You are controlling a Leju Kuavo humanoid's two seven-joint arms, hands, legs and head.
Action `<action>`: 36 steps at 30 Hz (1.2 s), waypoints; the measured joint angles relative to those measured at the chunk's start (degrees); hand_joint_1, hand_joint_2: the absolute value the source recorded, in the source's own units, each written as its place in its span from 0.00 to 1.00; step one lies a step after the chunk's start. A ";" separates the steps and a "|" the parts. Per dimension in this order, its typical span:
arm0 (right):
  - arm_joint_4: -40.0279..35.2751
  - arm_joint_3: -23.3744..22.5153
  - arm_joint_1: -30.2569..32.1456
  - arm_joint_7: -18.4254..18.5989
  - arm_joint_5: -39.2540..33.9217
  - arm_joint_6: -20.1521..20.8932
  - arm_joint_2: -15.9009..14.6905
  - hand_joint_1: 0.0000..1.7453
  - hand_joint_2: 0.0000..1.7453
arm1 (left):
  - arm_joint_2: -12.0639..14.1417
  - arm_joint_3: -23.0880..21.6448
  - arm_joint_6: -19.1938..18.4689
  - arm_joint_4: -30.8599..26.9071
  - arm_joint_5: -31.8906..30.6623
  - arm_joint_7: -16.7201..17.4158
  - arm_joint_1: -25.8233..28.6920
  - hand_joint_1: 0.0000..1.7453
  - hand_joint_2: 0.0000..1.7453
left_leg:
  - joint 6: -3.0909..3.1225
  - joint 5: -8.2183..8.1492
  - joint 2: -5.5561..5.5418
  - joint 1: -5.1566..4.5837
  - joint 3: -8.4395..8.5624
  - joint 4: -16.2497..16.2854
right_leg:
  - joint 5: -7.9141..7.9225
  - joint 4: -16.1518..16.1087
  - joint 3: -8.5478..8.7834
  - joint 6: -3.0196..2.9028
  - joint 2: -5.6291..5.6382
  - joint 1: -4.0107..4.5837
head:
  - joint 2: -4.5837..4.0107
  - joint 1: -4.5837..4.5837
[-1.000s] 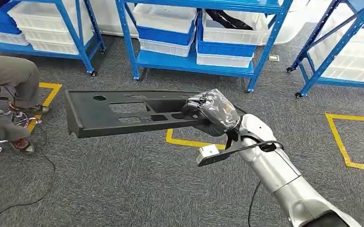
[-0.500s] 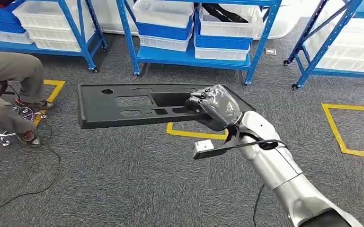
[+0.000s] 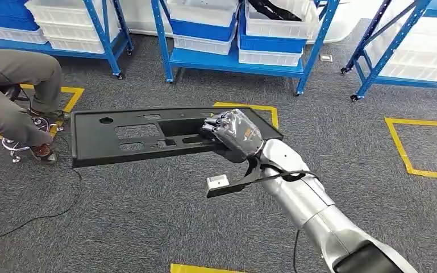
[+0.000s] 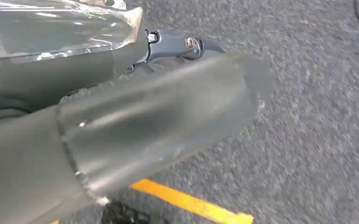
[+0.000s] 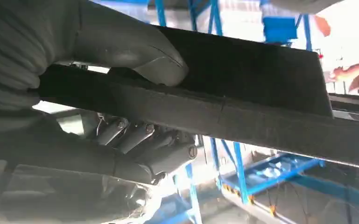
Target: Take the parts from the cabinet and place them on the table.
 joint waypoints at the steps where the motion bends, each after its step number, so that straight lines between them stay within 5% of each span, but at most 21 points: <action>1: 0.28 0.02 -0.22 -0.11 -0.46 0.15 -0.04 0.96 1.00 | 0.13 0.00 0.04 0.00 -0.35 -0.15 0.00 0.00 0.00 | 0.56 0.61 0.05 -0.10 -0.80 0.00 | -3.25 3.82 -1.28 -0.52 0.03 0.03 | 0.00 0.38; 3: 0.59 0.00 -0.34 -0.28 -0.87 0.06 -0.35 0.96 1.00 | 0.09 0.00 0.13 0.00 -0.85 -0.35 0.01 0.00 0.00 | 0.85 1.83 0.05 -0.45 -2.32 0.06 | -7.84 13.29 -3.98 -0.60 0.06 0.15 | 0.00 0.40; 5: 0.92 0.04 -0.29 -0.26 -0.41 -0.31 -0.72 0.96 1.00 | 0.02 0.00 0.26 0.00 -0.98 -0.35 0.08 0.00 0.00 | 0.96 2.88 0.07 -0.88 -3.62 0.11 | -7.11 16.82 -3.63 0.18 0.10 0.59 | 0.00 0.38; 7: 0.98 0.11 -0.31 0.04 -0.33 -0.46 -0.90 0.96 1.00 | 0.00 0.00 0.48 0.00 -1.00 -0.37 0.08 0.00 0.00 | 0.94 3.80 0.11 -1.29 -4.73 0.14 | -4.23 10.82 1.57 0.33 0.10 1.19 | 0.00 0.42; 8: 0.98 0.11 -0.42 0.17 -0.35 -0.55 -0.92 0.96 1.00 | 0.00 0.00 0.70 0.00 -1.07 -0.37 0.08 0.00 0.00 | 0.87 4.16 0.12 -1.38 -5.02 0.14 | -3.81 5.10 5.66 -0.34 0.10 1.46 | 0.00 0.38; 9: 0.92 0.09 -0.62 0.20 -0.30 -0.70 -0.90 0.96 1.00 | -0.11 0.00 0.76 0.00 -1.09 -0.39 0.08 0.00 0.00 | 0.66 4.47 0.17 -1.57 -5.22 0.19 | -5.38 -0.65 9.59 -1.57 0.07 2.03 | 0.00 0.31; 10: 0.89 0.11 -0.81 0.20 -0.30 -0.86 -0.85 0.96 1.00 | -0.11 0.00 0.85 0.00 -1.11 -0.39 0.07 0.00 0.00 | 0.35 4.82 0.24 -1.73 -5.46 0.26 | -5.90 -3.25 11.12 -2.02 0.02 2.32 | 0.00 0.31; 13: 0.87 0.11 -0.89 0.26 -0.39 -1.09 -0.98 0.96 1.00 | -0.13 0.00 0.92 0.00 -1.18 -0.41 0.11 0.00 0.00 | -0.51 5.82 0.36 -1.56 -5.31 -0.37 | -5.18 -3.60 10.00 -2.91 0.11 2.36 | 0.00 0.24; 14: 0.85 0.13 -0.91 0.37 -0.32 -1.12 -1.01 0.96 1.00 | -0.11 0.00 0.94 0.00 -1.25 -0.44 0.10 0.00 0.00 | 0.84 3.82 0.36 -1.65 -5.56 -0.38 | -5.12 -3.91 10.43 -2.76 0.12 1.78 | 0.00 0.35; 15: 0.76 0.11 -1.01 0.39 -0.35 -1.27 -1.01 0.96 1.00 | -0.09 0.00 0.94 0.00 -1.38 -0.44 0.11 0.00 0.00 | 1.18 4.56 0.35 -1.63 -5.78 -0.36 | -4.84 -3.85 10.33 -2.99 0.14 1.98 | 0.00 0.24; 16: 0.76 0.13 -1.01 0.42 -0.35 -1.42 -1.01 0.96 1.00 | -0.11 0.00 0.92 0.02 -1.55 -0.41 0.17 0.00 0.00 | 0.14 6.61 0.31 -1.39 -5.90 -0.66 | -4.66 -3.62 9.83 -3.26 0.19 2.12 | 0.00 0.22; 17: 0.76 0.15 -0.90 0.44 -0.28 -1.47 -1.07 0.96 1.00 | -0.13 0.00 0.92 0.02 -1.59 -0.41 0.16 0.00 0.00 | -0.72 5.99 0.31 -1.23 -5.92 -0.65 | -4.52 -3.58 9.59 -3.41 0.20 2.22 | 0.00 0.31; 18: 0.74 0.22 -0.80 0.46 -0.22 -1.49 -1.16 0.96 1.00 | -0.13 0.00 0.94 0.02 -1.59 -0.39 0.17 0.00 0.00 | -0.34 6.71 0.25 -1.19 -6.10 -0.65 | -4.38 -3.42 9.54 -3.61 0.19 2.30 | 0.00 0.29; 26: 0.41 0.79 -0.77 1.25 0.77 -1.51 -1.27 0.96 1.00 | -0.11 0.00 1.16 0.02 -1.59 -0.28 0.23 0.00 0.00 | -0.63 7.18 0.24 -1.08 -6.54 -0.63 | -3.98 -2.96 9.08 -3.80 0.19 2.42 | 0.00 0.27; 27: 0.11 0.81 -0.76 1.44 0.83 -1.53 -1.18 0.96 1.00 | 0.00 0.02 1.16 0.02 -1.59 -0.28 0.23 0.00 0.00 | -0.10 7.10 0.14 -1.17 -6.60 -0.51 | -3.69 -3.26 9.15 -3.33 0.12 1.99 | 0.00 0.27; 29: -0.79 0.76 -0.74 1.83 1.18 -1.53 -1.12 0.96 1.00 | -0.04 0.00 1.18 0.02 -1.59 -0.37 0.24 0.00 0.00 | 0.78 7.81 0.08 -1.21 -5.92 -2.28 | -3.34 -4.30 9.59 -2.82 0.10 2.59 | 0.00 0.18; 30: -1.10 0.70 -0.55 1.88 1.34 -1.53 -1.18 0.96 1.00 | -0.26 0.00 1.18 0.02 -1.59 -0.39 0.24 0.00 0.00 | 0.79 8.68 0.24 -0.11 -5.07 -3.85 | -3.78 -3.57 9.20 -3.08 0.04 2.78 | 0.00 0.27; 33: -1.51 0.72 -0.50 2.03 1.64 -1.64 -1.38 0.96 1.00 | -0.17 0.04 1.22 0.02 -1.59 -0.44 0.17 0.00 0.00 | 1.07 9.56 0.00 -0.14 -4.85 -5.12 | -8.59 4.52 5.43 -3.39 0.35 2.22 | 0.00 0.24; 35: -1.60 0.76 0.33 2.27 1.71 -1.66 -1.62 0.96 1.00 | -0.22 0.04 1.22 0.02 -1.59 -0.46 0.18 0.00 0.00 | 0.54 9.86 -0.52 0.17 -5.52 -5.03 | -11.86 12.53 1.77 -2.78 0.36 1.21 | 0.00 0.24; 36: -1.60 0.76 0.69 2.40 1.73 -1.66 -1.73 0.96 1.00 | -0.22 0.02 1.22 0.02 -1.59 -0.46 0.18 0.00 0.00 | 0.18 10.07 -0.86 0.42 -5.86 -4.94 | -11.88 13.23 1.52 -2.15 0.35 0.81 | 0.00 0.24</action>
